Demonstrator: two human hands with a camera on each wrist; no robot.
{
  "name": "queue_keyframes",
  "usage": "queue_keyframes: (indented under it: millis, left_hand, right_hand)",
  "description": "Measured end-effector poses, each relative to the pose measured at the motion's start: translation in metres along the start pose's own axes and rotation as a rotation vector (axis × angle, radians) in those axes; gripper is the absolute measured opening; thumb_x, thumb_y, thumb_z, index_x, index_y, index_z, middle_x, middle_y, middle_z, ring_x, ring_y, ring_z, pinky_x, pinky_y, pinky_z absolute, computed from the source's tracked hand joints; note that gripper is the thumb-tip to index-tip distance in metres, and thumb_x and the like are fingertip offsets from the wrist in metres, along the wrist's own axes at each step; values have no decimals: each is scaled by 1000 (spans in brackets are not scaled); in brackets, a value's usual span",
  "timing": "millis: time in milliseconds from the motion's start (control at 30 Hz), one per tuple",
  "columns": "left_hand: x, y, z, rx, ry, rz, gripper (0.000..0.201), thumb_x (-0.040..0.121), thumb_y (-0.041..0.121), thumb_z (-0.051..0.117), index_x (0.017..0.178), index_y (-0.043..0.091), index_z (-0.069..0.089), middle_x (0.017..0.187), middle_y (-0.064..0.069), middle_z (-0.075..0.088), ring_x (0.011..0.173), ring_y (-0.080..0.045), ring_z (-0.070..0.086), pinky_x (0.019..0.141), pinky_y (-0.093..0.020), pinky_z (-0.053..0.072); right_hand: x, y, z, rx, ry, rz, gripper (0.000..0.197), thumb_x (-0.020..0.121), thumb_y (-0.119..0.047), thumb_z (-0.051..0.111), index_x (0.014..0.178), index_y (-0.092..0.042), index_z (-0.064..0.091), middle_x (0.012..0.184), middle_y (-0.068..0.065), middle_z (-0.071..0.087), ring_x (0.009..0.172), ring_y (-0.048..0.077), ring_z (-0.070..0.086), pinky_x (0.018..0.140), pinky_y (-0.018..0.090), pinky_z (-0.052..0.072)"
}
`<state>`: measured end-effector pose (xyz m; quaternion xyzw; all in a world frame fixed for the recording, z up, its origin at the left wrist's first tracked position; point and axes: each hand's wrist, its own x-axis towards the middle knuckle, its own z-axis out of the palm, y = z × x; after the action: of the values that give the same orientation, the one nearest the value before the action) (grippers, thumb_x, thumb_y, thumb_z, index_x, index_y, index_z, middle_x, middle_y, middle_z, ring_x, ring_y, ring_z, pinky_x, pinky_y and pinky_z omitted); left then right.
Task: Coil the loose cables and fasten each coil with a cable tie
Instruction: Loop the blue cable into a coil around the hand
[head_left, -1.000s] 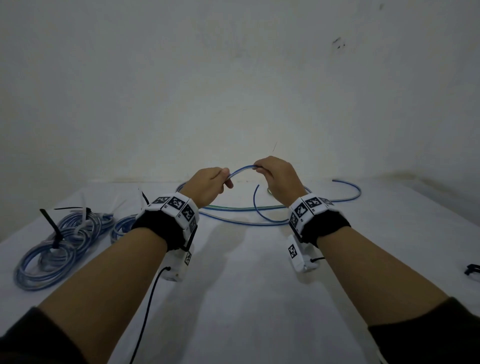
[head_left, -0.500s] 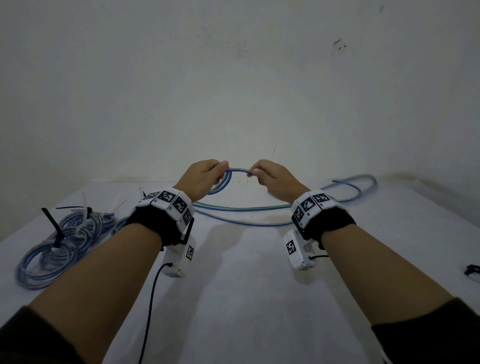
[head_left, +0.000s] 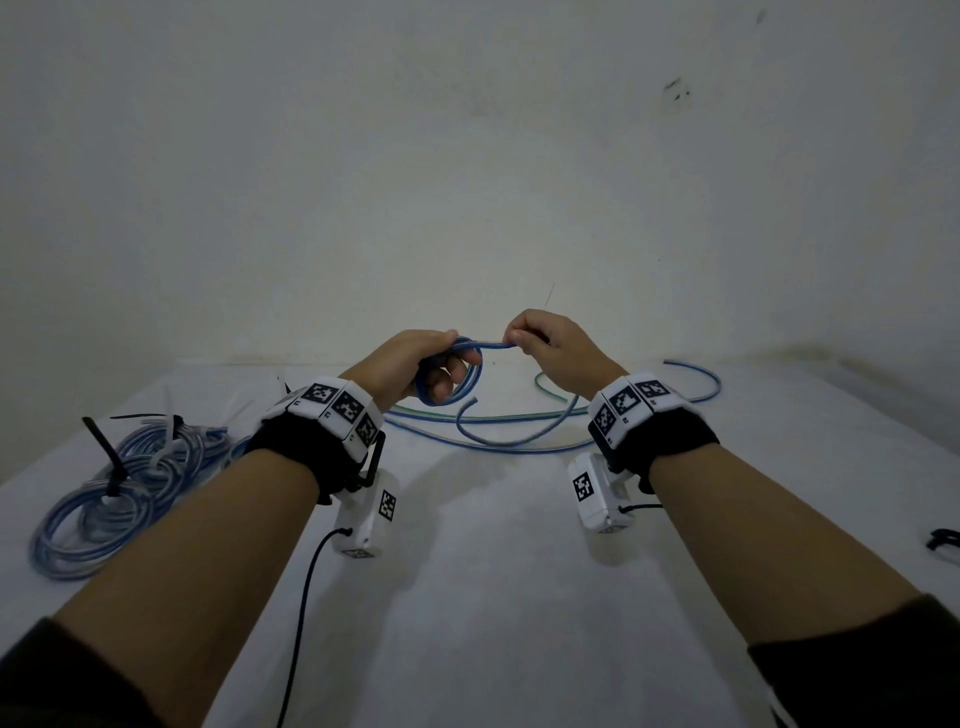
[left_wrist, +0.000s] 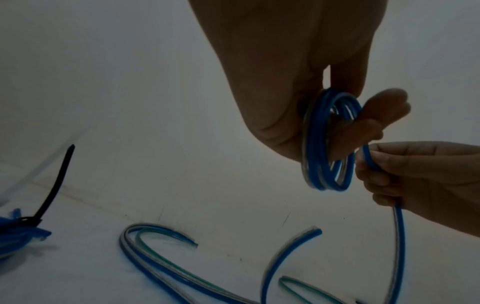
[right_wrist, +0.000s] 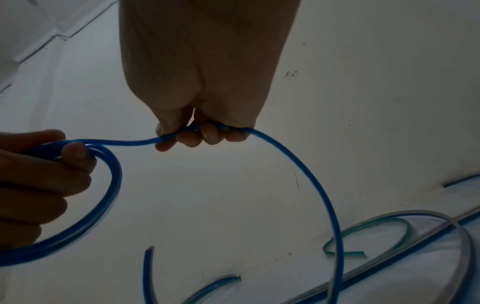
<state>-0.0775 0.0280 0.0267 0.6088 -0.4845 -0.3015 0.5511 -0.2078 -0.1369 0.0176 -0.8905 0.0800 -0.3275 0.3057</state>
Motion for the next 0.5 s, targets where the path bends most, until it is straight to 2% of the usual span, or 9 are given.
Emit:
queue_keyframes:
  millis: [167, 333, 500]
  left_hand:
    - [3, -2, 3, -7, 9, -116, 45, 101, 27, 26, 82, 6, 61, 48, 7, 37, 39, -7, 25, 40, -17, 23]
    - [6, -7, 8, -80, 71, -176, 45, 101, 29, 27, 76, 7, 58, 47, 5, 38, 36, -8, 29, 39, -17, 26]
    - [6, -7, 12, -203, 8, -218, 50, 99, 35, 27, 77, 4, 60, 48, 3, 35, 36, -8, 28, 37, -15, 24]
  right_hand:
    - [1, -2, -4, 46, -5, 2, 21, 97, -10, 44, 82, -15, 58, 63, -6, 40, 58, 8, 35, 56, 16, 30]
    - [3, -10, -2, 87, -17, -32, 23, 98, -10, 41, 81, -15, 57, 64, -3, 39, 60, 11, 35, 57, 17, 30]
    - [6, -10, 7, 75, 68, -35, 22, 97, -8, 42, 83, -11, 59, 64, -8, 43, 56, -1, 40, 57, 12, 32]
